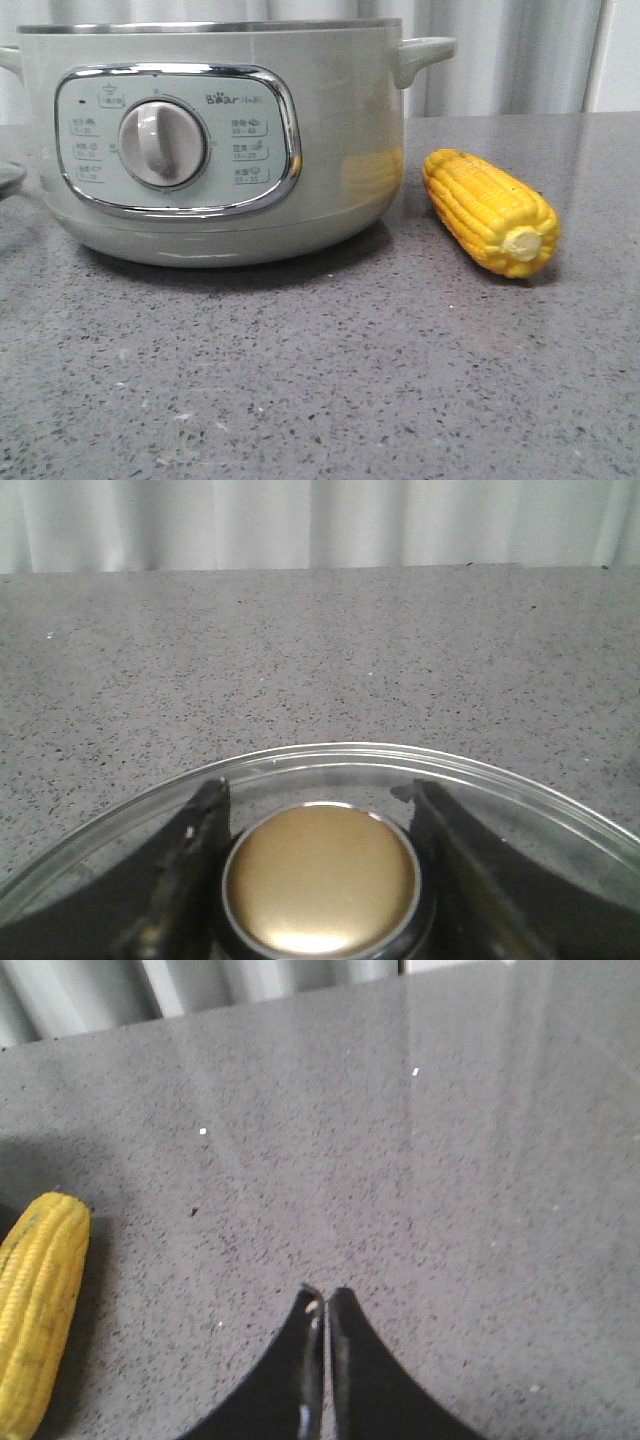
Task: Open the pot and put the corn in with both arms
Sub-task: 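Lift the glass lid off the pot and set it beside the pot, then lower the right gripper over the yellow corn cob and grasp it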
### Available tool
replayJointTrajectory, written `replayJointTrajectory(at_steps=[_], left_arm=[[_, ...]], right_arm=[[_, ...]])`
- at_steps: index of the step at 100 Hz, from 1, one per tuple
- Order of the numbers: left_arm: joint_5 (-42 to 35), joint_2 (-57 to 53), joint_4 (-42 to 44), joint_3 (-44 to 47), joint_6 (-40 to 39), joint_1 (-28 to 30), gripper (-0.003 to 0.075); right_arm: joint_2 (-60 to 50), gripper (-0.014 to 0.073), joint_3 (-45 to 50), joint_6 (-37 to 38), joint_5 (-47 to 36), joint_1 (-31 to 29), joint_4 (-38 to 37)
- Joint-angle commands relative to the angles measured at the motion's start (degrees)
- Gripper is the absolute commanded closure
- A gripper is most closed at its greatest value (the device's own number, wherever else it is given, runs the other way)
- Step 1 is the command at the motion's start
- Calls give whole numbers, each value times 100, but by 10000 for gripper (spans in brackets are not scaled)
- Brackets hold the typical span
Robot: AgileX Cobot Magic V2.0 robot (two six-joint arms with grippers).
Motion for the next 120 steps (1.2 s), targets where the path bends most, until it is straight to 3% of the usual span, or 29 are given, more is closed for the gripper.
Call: replayJointTrajectory(at_steps=[1, 31, 51, 64, 77, 91, 120], left_arm=[[-1018, 16, 22, -218, -51, -29, 740], [-1027, 219, 725, -218, -51, -29, 735], [-1041, 220, 780, -218, -51, -29, 572], [-1041, 220, 780, -218, -51, -29, 465], [-1041, 220, 793, -218, -51, -29, 422], [-1020, 220, 793, -218, -51, -29, 374], [-928, 220, 765, -218, -51, -29, 309]], right_arm=[[246, 667, -322, -61, -185, 37, 175], [1242, 667, -870, -103, 418, 1025, 188], [2125, 657, -1244, -103, 406, 2032, 188], [2775, 538, -1506, -103, 406, 2484, 188], [3423, 349, -1815, -103, 416, 2646, 188], [3980, 203, -2204, -103, 528, 2651, 382], [4852, 171, -3119, -103, 1149, 2651, 600]])
